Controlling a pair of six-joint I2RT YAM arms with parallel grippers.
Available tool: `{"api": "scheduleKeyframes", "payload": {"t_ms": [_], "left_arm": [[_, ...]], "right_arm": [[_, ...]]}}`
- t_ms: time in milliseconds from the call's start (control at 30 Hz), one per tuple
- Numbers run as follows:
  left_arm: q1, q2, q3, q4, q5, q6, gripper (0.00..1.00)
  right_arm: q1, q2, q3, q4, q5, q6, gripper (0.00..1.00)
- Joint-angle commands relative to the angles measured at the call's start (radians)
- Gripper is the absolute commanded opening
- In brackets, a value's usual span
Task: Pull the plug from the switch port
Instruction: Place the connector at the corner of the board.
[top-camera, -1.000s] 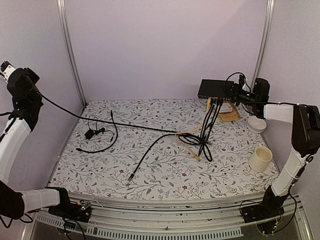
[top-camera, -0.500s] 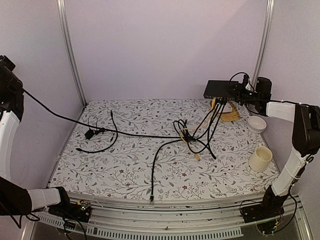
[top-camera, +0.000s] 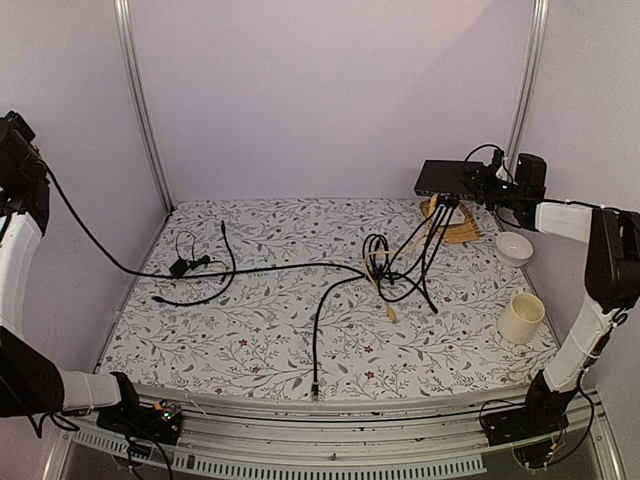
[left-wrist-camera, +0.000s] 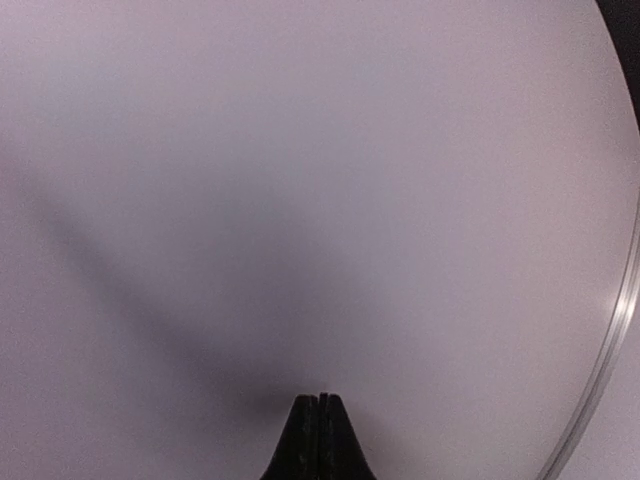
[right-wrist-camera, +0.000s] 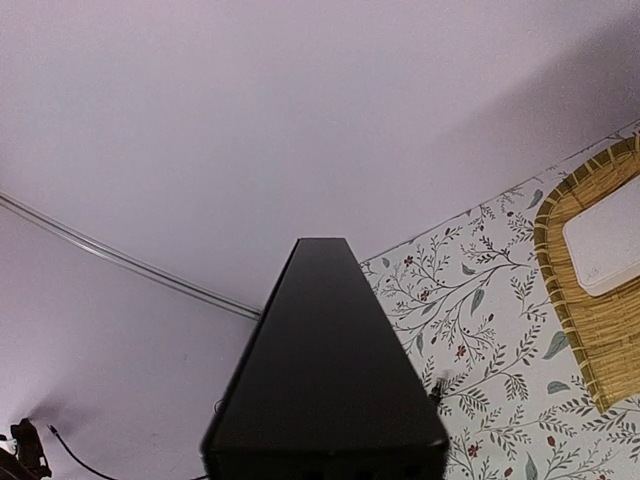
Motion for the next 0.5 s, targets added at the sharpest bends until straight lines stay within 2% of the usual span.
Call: {"api": "scheduleKeyframes", "payload": {"t_ms": [0, 233, 333, 467], "left_arm": [[0.01, 0.037, 0.001, -0.005, -0.016, 0.054, 0.0], [0.012, 0.077, -0.009, -0.021, -0.016, 0.004, 0.0], [0.007, 0.094, -0.006, -0.043, 0.04, -0.04, 0.0], [-0.014, 0.102, -0.04, -0.074, 0.181, -0.127, 0.0]], "right_arm": [[-0.007, -0.081, 0.103, 0.151, -0.005, 0.028, 0.02], [-0.004, -0.121, 0.181, 0.197, -0.023, 0.052, 0.02], [0.007, -0.103, 0.223, 0.186, -0.058, 0.066, 0.02], [0.035, -0.08, 0.22, 0.19, -0.082, 0.078, 0.02]]}}
